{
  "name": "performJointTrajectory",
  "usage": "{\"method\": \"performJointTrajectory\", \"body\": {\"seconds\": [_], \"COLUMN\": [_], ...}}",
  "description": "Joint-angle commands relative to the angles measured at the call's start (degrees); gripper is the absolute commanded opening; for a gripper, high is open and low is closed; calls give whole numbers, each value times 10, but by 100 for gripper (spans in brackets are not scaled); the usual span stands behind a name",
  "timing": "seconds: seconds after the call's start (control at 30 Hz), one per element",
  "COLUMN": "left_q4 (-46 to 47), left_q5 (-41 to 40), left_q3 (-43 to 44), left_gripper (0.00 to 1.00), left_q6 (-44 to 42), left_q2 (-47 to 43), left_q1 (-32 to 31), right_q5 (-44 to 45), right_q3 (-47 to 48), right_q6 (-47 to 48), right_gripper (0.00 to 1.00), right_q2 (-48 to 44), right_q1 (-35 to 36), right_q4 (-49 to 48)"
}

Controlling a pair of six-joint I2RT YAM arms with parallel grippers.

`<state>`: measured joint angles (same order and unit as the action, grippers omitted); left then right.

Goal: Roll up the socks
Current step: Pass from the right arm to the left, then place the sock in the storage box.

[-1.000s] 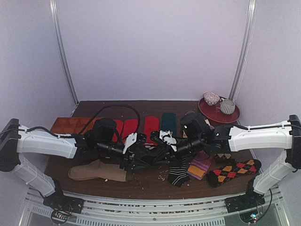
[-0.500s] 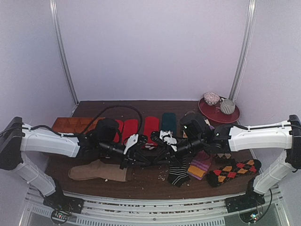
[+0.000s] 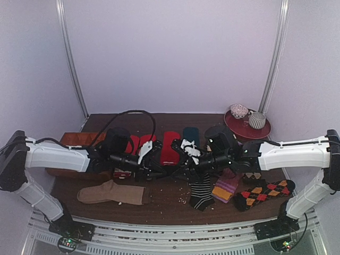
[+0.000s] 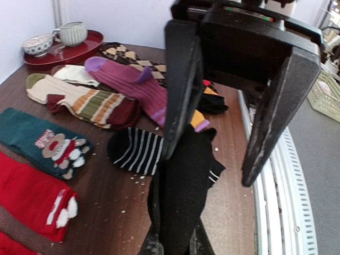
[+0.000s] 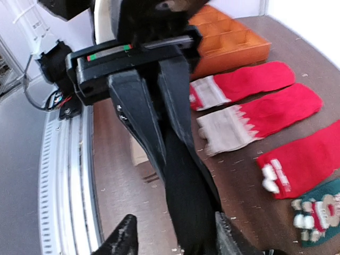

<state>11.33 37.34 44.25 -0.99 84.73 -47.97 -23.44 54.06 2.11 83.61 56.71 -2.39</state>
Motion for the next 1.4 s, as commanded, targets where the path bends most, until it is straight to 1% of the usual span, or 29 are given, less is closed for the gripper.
{"method": "performJointTrajectory", "body": {"seconds": [0.0,0.07,0.17,0.27,0.33,0.43,0.63,0.83,0.93,1.1,1.23,1.37], "left_q4": [10,-2,-19,-41,-45,-55,-126,-129,-127,-143,-146,-139], "left_q5": [-62,-73,-101,-137,-151,-170,-247,-306,-325,-315,-345,-350], "left_q3": [-5,-3,0,2,-1,-2,25,20,37,71,96,131], "left_gripper": [0,0,0,0,0,0,0,0,0,0,0,0], "left_q6": [27,27,32,46,68,98,101,123,124,130,120,114], "left_q2": [-34,-40,-49,-64,-80,-106,-115,-125,-105,-30,14,58], "left_q1": [37,47,65,105,149,216,325,419,475,563,588,610], "right_q5": [65,71,83,104,111,114,114,111,104,86,81,77], "right_q3": [-28,-48,-67,-80,-88,-116,-177,-217,-236,-268,-298,-319], "right_q6": [-49,-68,-87,-109,-126,-157,-191,-203,-211,-223,-236,-245], "right_gripper": [52,60,63,63,63,63,62,61,61,60,60,60], "right_q2": [-55,-82,-116,-133,-135,-137,-138,-133,-130,-131,-138,-137], "right_q1": [-28,-45,-64,-72,-77,-80,-81,-81,-81,-81,-81,-82], "right_q4": [-71,-96,-124,-131,-133,-163,-226,-269,-290,-321,-349,-374]}}
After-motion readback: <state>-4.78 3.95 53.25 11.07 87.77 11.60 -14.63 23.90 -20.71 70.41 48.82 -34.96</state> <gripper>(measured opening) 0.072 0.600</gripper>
